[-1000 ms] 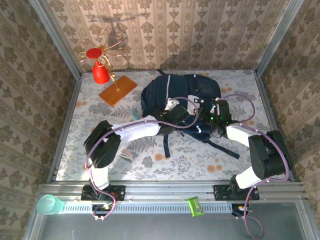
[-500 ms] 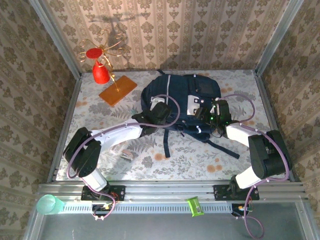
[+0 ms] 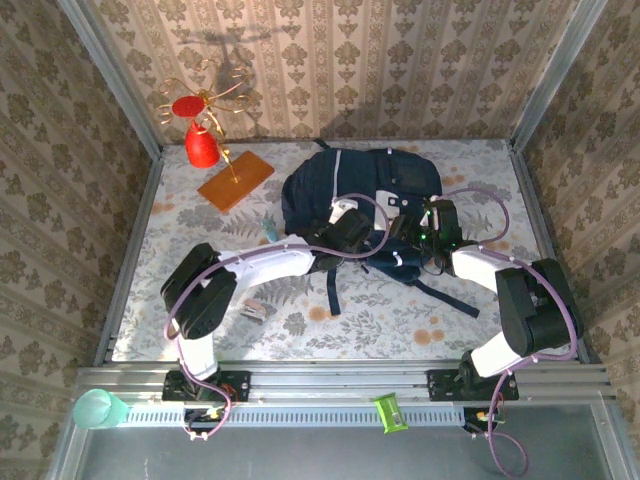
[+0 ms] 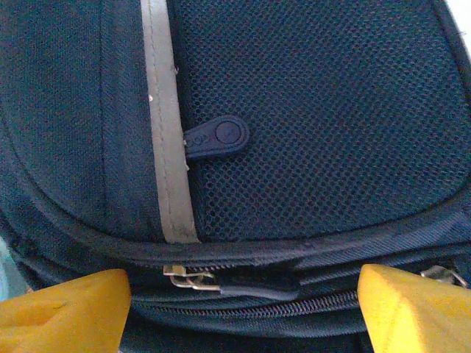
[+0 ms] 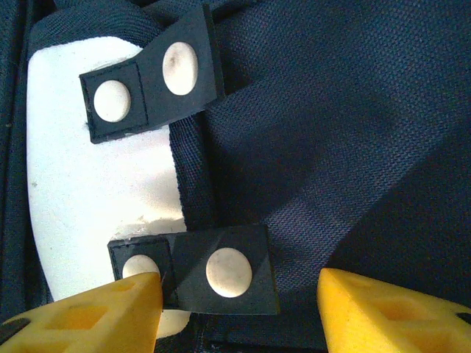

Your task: Pack the student bag

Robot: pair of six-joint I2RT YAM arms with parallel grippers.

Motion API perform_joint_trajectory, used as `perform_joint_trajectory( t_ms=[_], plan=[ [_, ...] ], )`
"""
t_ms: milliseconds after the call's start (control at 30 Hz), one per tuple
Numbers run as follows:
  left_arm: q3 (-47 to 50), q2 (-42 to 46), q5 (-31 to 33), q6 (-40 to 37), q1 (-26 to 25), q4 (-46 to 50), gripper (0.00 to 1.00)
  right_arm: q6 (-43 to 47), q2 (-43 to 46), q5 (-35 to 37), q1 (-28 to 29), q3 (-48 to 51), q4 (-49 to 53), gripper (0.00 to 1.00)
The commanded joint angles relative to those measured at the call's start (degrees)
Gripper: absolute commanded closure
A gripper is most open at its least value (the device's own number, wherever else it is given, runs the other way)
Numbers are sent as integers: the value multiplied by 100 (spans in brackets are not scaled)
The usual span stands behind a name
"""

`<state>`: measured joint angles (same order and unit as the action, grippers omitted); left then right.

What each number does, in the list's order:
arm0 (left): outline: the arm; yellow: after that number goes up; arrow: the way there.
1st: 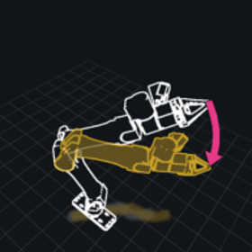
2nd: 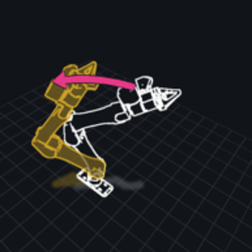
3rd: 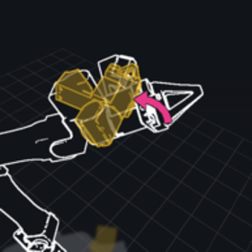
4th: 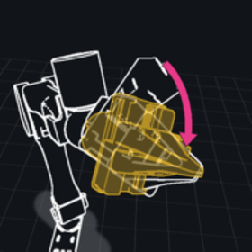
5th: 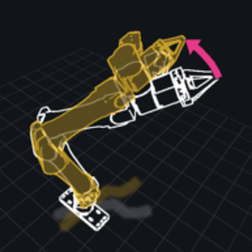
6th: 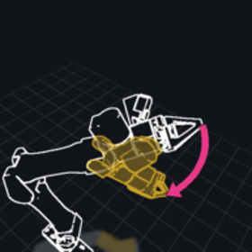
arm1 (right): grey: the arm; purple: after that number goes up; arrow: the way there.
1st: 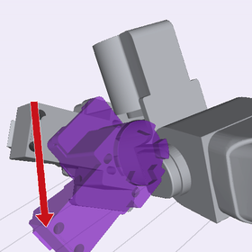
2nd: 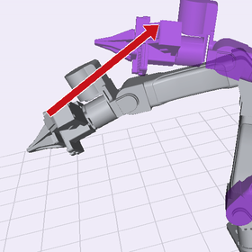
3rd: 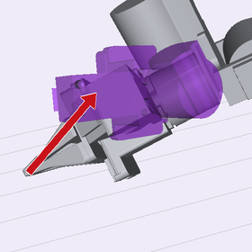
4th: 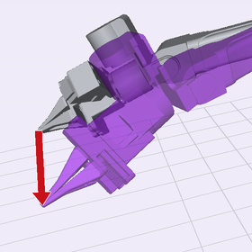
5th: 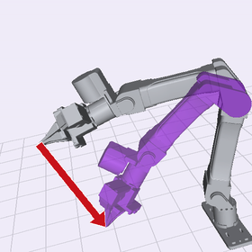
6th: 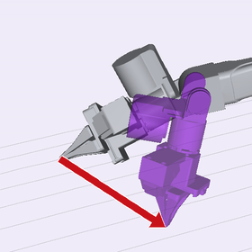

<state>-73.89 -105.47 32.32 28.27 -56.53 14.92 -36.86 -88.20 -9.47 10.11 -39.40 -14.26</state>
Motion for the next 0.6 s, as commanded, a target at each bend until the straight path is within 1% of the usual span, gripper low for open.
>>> perform_joint_trajectory(
  t_ms=[0, 100, 200, 333, 500, 567],
  plan=[
    [-204, -87, 464, -55, 19, 291, 22, -81, -283, 65, -5, 16, 400, 40],
    [-207, -135, 623, -99, 24, 366, 26, -161, -327, 190, -5, -16, 528, 40],
    [-138, -119, 649, -116, 98, 355, 32, -181, -364, 203, 0, -44, 564, 40],
    [11, -7, 529, -118, 225, 184, 43, -183, -400, 183, 0, -73, 582, 40],
    [206, 140, 188, -103, 342, -13, 61, -173, -403, 192, 0, -86, 609, 40],
    [264, 149, 73, -60, 379, -37, 64, -171, -397, 192, -2, -84, 613, 40]
  ],
)
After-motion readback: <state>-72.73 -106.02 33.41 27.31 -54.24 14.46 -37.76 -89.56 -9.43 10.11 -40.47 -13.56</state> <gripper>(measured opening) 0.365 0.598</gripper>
